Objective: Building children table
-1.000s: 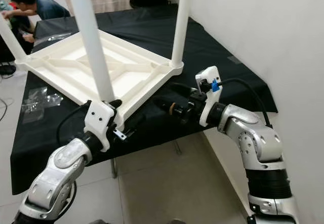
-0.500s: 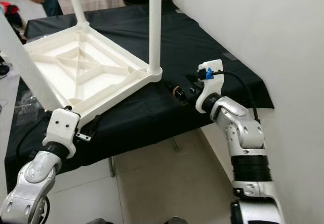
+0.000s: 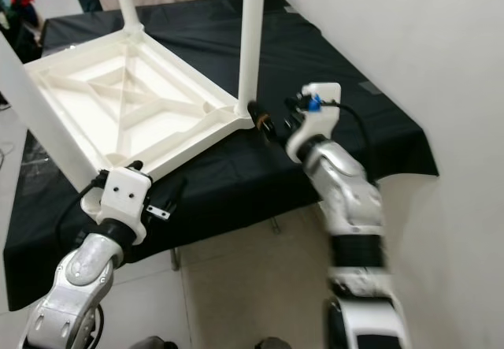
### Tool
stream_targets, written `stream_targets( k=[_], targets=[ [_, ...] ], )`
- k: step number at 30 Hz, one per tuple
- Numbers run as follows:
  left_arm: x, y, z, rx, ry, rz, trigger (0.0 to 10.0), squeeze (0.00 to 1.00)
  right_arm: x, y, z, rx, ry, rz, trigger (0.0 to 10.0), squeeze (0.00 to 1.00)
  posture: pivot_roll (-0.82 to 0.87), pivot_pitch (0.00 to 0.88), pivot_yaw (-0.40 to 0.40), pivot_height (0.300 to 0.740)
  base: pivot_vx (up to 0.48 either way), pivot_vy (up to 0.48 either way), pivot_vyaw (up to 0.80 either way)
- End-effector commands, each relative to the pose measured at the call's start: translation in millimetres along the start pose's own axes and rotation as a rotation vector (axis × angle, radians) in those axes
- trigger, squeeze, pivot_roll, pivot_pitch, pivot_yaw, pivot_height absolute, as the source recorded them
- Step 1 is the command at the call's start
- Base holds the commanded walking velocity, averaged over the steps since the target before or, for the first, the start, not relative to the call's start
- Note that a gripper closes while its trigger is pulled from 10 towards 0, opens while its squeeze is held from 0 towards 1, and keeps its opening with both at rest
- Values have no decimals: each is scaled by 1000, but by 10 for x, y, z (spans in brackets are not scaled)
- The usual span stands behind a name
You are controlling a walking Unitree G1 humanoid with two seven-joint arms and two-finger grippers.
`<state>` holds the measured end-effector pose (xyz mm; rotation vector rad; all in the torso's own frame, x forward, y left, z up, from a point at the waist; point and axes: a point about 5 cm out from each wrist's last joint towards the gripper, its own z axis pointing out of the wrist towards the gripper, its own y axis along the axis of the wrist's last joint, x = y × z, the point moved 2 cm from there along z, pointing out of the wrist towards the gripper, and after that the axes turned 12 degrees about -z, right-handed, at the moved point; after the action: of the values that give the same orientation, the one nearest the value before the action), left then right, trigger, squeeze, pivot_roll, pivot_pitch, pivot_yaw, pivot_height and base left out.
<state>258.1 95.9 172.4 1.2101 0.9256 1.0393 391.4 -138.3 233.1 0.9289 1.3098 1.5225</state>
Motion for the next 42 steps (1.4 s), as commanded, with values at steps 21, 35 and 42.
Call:
stream_targets(
  k=[21,35,42],
  targets=[
    [-35,410,-126,-78,38,-1,10000,0,-82,498,545,-103,-118,-43,10000,0,61,245,-96,740,0,0,0],
    [-26,441,-143,-71,43,-1,10000,0,168,750,705,-161,-62,-48,10000,0,60,279,-99,740,0,0,0],
    [-21,516,-141,-85,62,1,10000,0,244,768,761,-129,-115,-106,10000,0,67,286,-117,740,0,0,0]
  ],
)
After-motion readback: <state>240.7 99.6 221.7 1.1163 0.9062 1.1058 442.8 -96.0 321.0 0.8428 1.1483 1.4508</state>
